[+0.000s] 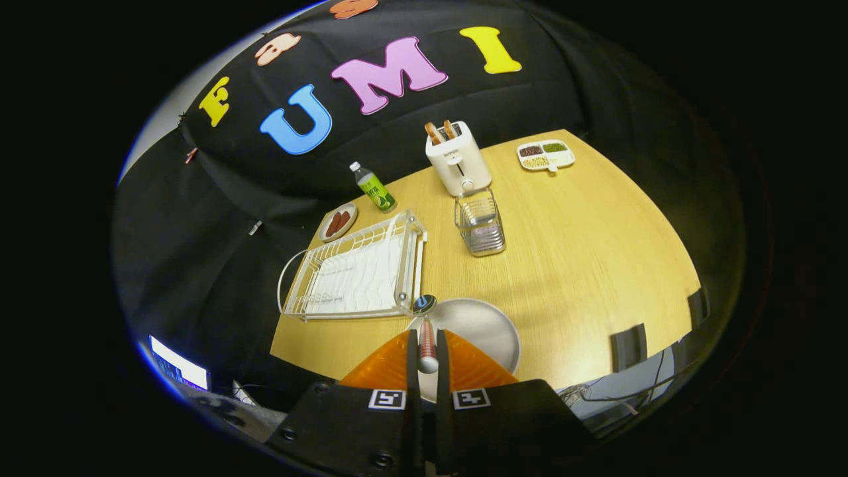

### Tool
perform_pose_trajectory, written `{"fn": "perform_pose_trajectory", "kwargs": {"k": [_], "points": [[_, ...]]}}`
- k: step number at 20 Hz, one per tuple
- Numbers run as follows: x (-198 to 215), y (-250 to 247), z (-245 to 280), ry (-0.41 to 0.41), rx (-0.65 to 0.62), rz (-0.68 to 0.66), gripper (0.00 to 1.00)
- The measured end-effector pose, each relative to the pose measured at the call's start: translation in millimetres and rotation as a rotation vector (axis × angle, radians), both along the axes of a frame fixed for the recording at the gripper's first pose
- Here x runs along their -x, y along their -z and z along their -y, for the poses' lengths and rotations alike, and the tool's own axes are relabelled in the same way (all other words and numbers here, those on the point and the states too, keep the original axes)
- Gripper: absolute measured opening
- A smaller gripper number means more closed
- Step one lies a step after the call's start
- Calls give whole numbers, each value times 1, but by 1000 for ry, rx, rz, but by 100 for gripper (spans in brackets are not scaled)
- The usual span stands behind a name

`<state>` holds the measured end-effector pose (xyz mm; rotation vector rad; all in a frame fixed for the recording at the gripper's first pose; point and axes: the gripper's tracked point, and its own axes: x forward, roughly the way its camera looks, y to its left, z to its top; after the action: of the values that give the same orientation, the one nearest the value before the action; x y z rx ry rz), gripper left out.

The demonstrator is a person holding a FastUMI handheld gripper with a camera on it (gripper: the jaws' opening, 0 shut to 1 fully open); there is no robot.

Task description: Take the plate from the dish rack, then take the spoon from the basket and place it into the plate.

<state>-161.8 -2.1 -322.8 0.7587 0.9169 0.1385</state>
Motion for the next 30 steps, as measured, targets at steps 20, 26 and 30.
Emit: {"fn": "perform_pose_trajectory", "kwargs": {"k": [20,26,30], "points": [[18,87,-25,66,-61,-177,24],[5,84,-26,70,-52,-157,62],[2,82,-26,54,-20,-149,91]]}}
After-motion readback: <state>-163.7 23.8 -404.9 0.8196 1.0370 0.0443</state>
